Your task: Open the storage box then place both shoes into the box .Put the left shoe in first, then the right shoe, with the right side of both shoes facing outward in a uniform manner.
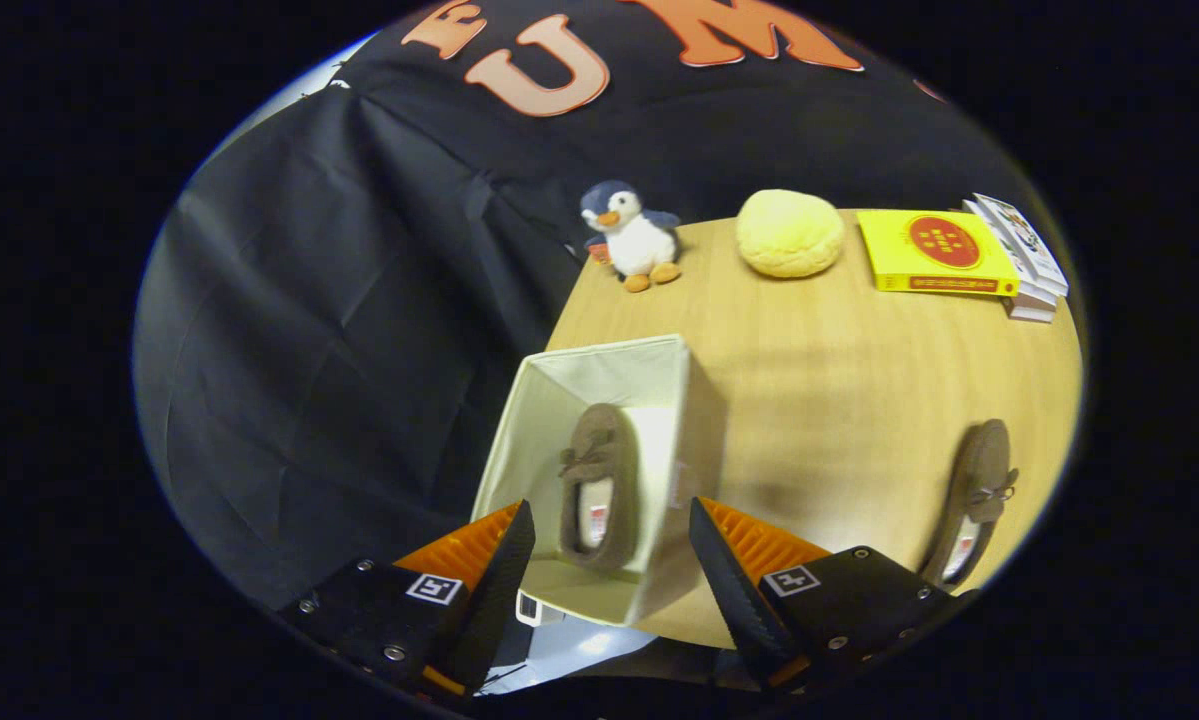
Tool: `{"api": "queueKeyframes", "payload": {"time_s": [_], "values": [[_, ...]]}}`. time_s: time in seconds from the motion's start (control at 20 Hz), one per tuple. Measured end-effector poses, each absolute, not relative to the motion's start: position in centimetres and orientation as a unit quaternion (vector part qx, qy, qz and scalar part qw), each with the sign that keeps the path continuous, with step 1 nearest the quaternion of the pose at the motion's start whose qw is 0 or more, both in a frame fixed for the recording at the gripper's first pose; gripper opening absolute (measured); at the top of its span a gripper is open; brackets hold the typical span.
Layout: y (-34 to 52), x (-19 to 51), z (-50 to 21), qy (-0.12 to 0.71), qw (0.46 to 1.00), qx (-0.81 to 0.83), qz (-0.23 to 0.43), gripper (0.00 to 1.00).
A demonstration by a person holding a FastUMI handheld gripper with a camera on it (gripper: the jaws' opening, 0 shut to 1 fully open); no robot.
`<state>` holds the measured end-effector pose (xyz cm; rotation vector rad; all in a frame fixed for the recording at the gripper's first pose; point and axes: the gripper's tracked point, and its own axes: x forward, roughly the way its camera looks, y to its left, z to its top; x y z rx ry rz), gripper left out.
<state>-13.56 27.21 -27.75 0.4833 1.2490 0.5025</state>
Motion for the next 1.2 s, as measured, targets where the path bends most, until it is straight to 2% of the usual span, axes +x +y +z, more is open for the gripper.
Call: {"api": "queueKeyframes", "payload": {"time_s": [0.4,0.8,0.95,1.05,1.2], "values": [[9.7,-17.6,-37.3,0.626,0.756,0.17,0.09,0.97],[-0.3,-20.6,-43.5,0.653,0.749,0.105,0.04,0.96],[-1.1,-20.7,-46.9,0.658,0.747,0.092,0.039,0.88],[-0.9,-20.1,-49.2,0.647,0.755,0.096,0.038,0.79],[-0.9,-18.9,-50.6,0.628,0.773,0.091,0.024,0.54]]}}
